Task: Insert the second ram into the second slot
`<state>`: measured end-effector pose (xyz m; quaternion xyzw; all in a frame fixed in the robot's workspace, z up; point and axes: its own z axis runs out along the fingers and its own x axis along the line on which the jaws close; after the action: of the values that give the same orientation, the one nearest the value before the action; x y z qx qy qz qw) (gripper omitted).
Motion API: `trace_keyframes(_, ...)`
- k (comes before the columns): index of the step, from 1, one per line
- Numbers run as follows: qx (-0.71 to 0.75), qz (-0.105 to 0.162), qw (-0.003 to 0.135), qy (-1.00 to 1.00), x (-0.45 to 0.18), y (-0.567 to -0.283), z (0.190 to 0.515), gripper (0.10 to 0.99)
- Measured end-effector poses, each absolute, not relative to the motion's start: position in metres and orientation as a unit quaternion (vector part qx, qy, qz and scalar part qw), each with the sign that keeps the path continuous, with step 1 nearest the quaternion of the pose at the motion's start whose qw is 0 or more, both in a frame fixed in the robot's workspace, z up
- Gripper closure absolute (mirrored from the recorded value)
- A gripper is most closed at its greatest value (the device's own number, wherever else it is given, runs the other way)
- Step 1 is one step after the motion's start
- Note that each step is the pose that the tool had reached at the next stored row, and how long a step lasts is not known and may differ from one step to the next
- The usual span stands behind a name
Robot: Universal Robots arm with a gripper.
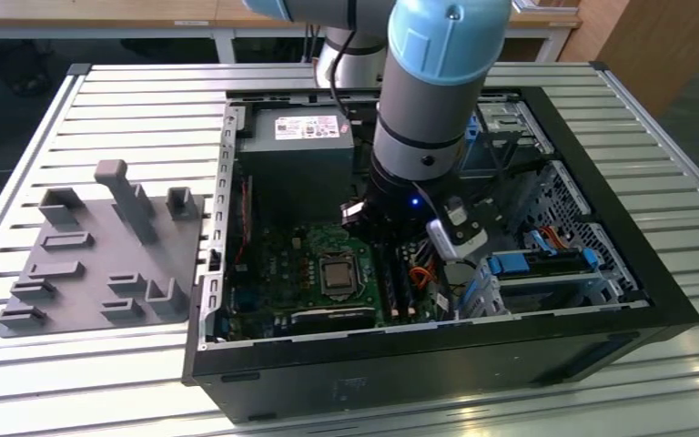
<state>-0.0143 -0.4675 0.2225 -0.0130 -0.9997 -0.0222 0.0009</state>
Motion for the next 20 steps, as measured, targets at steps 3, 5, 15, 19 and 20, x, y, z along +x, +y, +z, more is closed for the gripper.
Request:
trace_keyframes(3, -0.013, -0.021, 0.001, -1.0, -0.014, -0.468, 0.233, 0.98)
trace_keyframes(5, -0.013, -0.021, 0.001, -1.0, -0.014, -0.468, 0.24, 0.98)
trace_keyframes(15, -0.013, -0.021, 0.001, -1.0, -0.015, -0.468, 0.263, 0.98)
trace_keyframes(19, -0.013, -0.021, 0.001, -1.0, -0.015, -0.468, 0.263, 0.98)
trace_keyframes(20, -0.013, -0.021, 0.001, -1.0, -0.015, -0.468, 0.263, 0.98)
